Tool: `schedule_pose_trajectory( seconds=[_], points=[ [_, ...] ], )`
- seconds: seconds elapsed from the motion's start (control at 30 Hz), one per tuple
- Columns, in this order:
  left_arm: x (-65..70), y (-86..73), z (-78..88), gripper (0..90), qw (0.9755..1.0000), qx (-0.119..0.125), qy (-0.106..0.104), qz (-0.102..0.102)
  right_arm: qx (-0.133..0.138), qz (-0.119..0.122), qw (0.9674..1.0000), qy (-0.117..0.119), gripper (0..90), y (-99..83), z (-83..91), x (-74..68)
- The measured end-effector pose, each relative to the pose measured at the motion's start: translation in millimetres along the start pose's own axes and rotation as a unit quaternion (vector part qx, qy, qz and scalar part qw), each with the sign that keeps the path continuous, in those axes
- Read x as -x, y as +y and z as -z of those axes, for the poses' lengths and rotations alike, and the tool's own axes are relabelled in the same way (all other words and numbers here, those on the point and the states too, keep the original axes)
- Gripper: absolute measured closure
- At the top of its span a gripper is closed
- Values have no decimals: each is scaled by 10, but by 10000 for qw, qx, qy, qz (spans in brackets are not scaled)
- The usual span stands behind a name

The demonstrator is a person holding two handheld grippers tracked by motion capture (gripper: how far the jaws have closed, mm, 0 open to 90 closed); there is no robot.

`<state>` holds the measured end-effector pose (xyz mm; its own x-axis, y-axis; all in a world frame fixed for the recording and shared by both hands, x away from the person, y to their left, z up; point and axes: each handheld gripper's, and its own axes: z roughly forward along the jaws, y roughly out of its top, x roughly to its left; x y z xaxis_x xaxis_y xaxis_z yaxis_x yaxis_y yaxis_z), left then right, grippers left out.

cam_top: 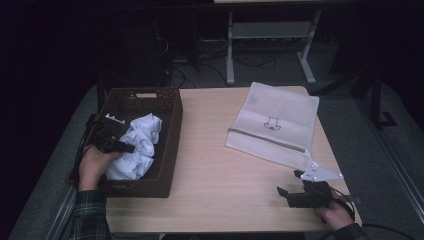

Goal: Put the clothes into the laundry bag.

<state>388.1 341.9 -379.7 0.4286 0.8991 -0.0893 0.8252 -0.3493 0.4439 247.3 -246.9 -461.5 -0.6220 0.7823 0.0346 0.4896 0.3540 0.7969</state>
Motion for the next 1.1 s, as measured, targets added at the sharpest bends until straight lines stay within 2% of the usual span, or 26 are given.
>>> schedule_pose_trajectory(
  seconds=[0.2,0.33,0.53,0.83,1.07,1.1],
  points=[
    [6,82,186,705,9999,39,58,-113,5,23,10000,48,128,2,0,10],
    [3,129,329,706,9998,182,-46,-74,54,16,10000,65,128,3,17,16],
    [44,211,478,706,9991,337,-181,-154,82,18,10000,55,128,11,13,18],
    [190,302,600,705,9962,594,-552,-303,116,14,9999,40,128,18,14,20],
    [291,354,642,706,9945,689,-646,-447,130,7,9999,39,128,17,23,19],
    [331,375,660,706,9936,743,-700,-481,134,-5,9999,38,128,17,24,20]
  ],
)
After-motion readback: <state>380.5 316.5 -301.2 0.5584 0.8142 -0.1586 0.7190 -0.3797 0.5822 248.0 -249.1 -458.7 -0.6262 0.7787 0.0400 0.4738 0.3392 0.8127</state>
